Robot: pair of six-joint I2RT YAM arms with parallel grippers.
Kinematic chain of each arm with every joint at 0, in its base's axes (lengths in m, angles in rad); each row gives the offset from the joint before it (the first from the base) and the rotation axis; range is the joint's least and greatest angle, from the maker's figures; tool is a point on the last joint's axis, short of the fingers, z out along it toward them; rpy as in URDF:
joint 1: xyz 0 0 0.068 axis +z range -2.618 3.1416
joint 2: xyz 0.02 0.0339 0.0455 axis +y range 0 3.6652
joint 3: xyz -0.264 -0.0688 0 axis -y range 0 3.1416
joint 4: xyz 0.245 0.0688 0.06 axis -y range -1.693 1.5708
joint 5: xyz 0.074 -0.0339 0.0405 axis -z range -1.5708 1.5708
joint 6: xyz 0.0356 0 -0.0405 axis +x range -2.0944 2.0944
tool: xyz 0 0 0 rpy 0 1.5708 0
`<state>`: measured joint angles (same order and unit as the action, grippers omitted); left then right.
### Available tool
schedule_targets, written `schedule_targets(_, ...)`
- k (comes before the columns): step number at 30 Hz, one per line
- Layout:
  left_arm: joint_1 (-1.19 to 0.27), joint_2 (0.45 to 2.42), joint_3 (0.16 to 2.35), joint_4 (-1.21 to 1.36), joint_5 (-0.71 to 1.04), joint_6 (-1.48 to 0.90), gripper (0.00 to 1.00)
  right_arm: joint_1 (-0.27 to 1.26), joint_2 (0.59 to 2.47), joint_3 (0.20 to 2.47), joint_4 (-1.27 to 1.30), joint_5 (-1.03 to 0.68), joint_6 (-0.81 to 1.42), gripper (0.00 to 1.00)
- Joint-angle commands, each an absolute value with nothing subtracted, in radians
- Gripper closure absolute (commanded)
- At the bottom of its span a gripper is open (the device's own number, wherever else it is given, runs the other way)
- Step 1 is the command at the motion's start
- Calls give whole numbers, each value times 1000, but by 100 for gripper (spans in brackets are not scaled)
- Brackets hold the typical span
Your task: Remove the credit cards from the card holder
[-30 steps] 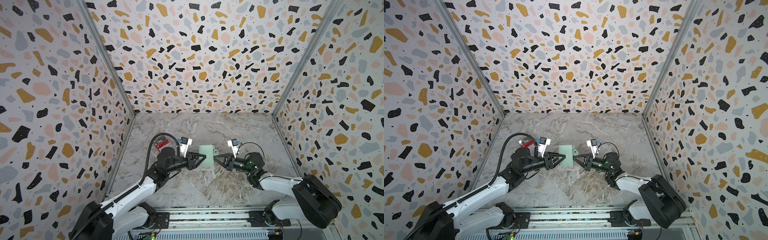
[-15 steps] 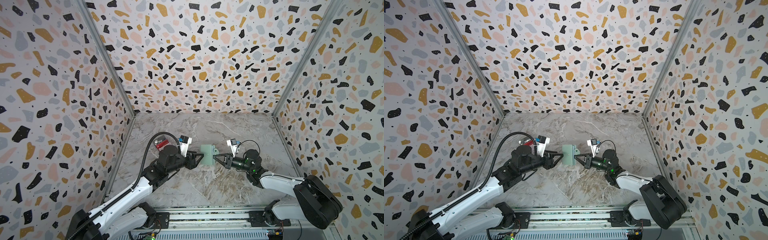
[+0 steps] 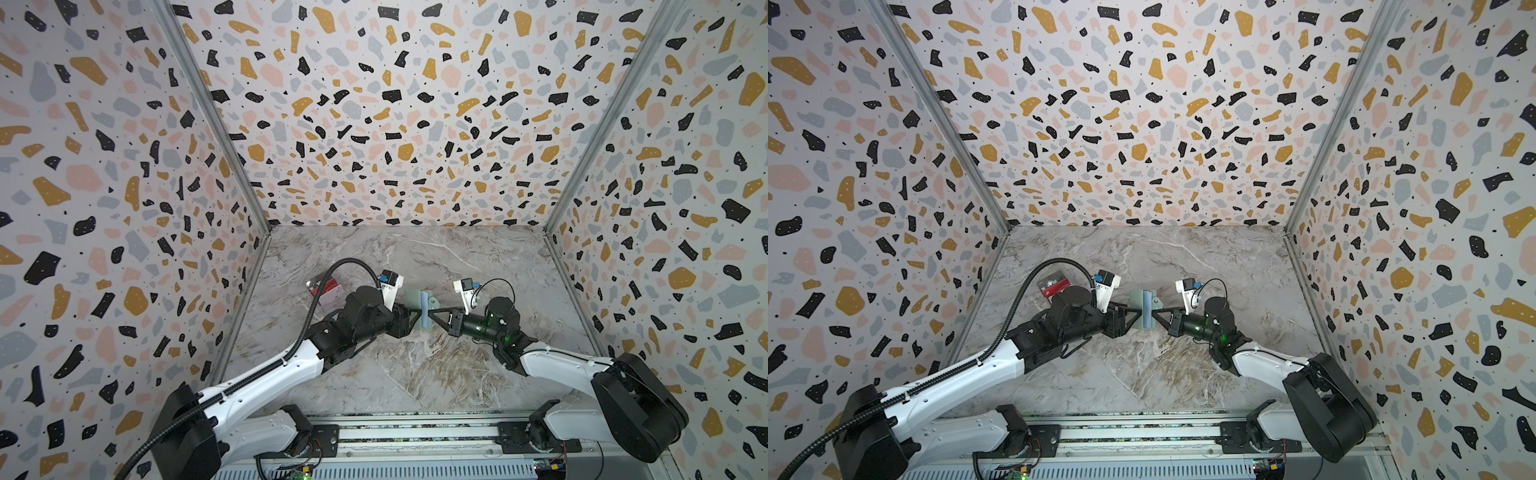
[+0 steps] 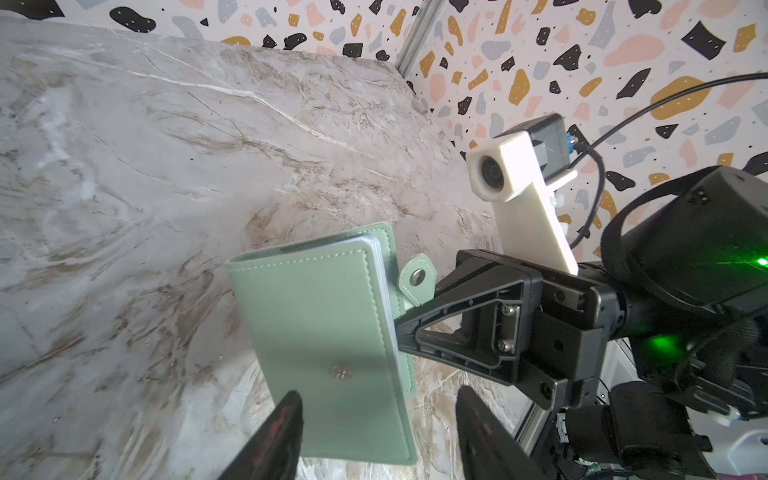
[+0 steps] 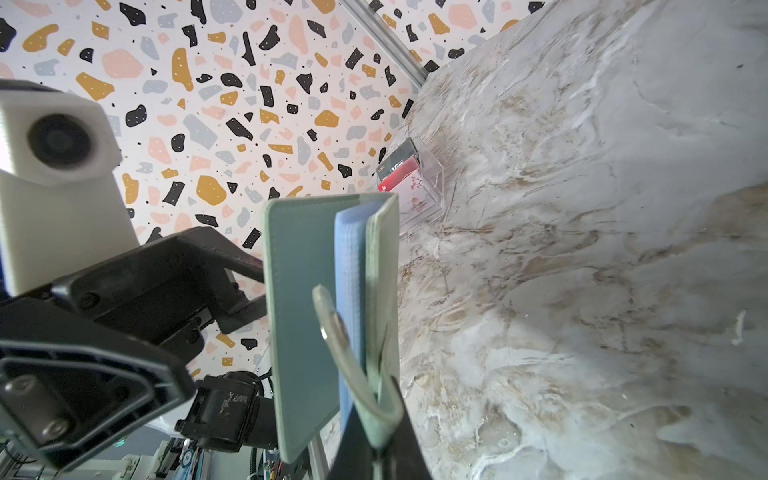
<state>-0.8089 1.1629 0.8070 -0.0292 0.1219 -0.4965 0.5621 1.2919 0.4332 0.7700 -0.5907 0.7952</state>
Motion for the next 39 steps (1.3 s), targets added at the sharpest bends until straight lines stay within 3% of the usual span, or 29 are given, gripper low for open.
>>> schedule_targets(1, -828, 1180, 839, -12, 84, -518, 39, 560, 1244, 479, 740, -563, 751, 100)
schedule_targets(7, -841, 1216, 842, -29, 25, -548, 41, 559, 1213, 480, 686, -535, 717, 100)
schedule_targets(21, -841, 1250, 779, 35, 0, -606, 83, 584, 1165, 542, 440, -459, 608, 100)
schedule_targets(39, -841, 1300, 580, 209, 42, -663, 97, 642, 1187, 560, 217, -388, 560, 100)
